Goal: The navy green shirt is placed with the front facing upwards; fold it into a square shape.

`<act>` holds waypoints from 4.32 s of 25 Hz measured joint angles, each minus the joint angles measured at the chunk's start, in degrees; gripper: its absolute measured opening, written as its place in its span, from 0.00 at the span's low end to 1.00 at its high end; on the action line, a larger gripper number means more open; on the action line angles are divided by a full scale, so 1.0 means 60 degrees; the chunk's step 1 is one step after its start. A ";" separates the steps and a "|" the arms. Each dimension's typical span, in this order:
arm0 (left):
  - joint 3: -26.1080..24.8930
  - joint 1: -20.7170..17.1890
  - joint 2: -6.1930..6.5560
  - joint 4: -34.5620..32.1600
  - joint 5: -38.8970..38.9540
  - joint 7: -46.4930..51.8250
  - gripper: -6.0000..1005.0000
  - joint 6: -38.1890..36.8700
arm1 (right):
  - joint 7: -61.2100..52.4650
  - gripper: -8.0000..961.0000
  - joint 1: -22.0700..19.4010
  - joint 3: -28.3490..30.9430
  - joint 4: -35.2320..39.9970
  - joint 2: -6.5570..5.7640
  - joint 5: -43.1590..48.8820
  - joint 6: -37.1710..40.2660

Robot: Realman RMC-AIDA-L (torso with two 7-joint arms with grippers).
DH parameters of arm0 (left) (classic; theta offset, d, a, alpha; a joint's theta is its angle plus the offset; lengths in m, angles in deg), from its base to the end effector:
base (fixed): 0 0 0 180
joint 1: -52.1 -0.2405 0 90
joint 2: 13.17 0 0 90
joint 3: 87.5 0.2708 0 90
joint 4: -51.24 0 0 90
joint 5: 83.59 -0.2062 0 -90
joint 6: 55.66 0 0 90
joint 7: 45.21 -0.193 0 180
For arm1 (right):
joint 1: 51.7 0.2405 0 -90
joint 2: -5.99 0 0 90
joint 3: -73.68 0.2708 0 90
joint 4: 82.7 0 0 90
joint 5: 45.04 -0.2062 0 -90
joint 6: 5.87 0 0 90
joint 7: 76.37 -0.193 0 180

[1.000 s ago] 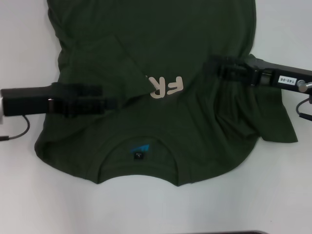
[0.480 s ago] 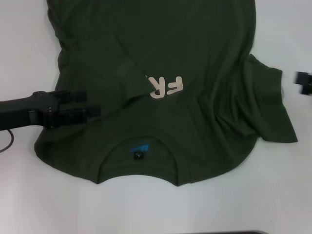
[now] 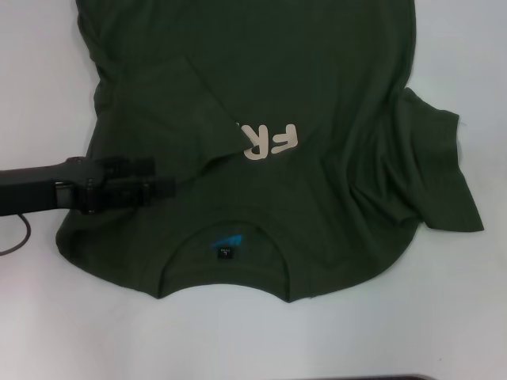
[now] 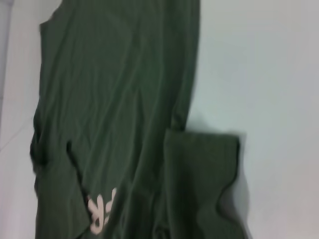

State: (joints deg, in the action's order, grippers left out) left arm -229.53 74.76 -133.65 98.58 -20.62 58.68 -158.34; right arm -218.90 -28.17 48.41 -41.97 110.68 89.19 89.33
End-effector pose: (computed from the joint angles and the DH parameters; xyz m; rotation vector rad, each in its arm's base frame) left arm -0.2627 0.2946 -0.0316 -2.7215 -1.2146 -0.7987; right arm 0.3820 0.3122 0.0753 -1.8703 2.1074 0.4825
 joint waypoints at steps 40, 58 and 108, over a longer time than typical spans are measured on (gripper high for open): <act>-0.0132 0.0120 -0.0208 0.0002 0.0112 0.0000 0.84 0.0065 | -0.0545 0.81 0.1663 -0.0589 -0.1774 0.0721 0.0569 -0.2995; -0.0130 0.0228 -0.0208 0.0004 0.0130 0.0000 0.84 0.0092 | -0.0471 0.79 0.1932 -0.0835 -0.2139 0.0745 0.0510 -0.3153; -0.0482 0.0284 -0.0207 0.0049 0.0199 0.0084 0.84 0.0117 | -0.0884 0.04 0.1474 0.0339 0.0761 0.0482 0.0451 0.0249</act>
State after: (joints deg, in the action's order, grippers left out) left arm -232.42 76.47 -134.89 98.87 -19.43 59.18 -157.64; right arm -224.21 -19.33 50.44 -37.40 113.58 91.89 90.83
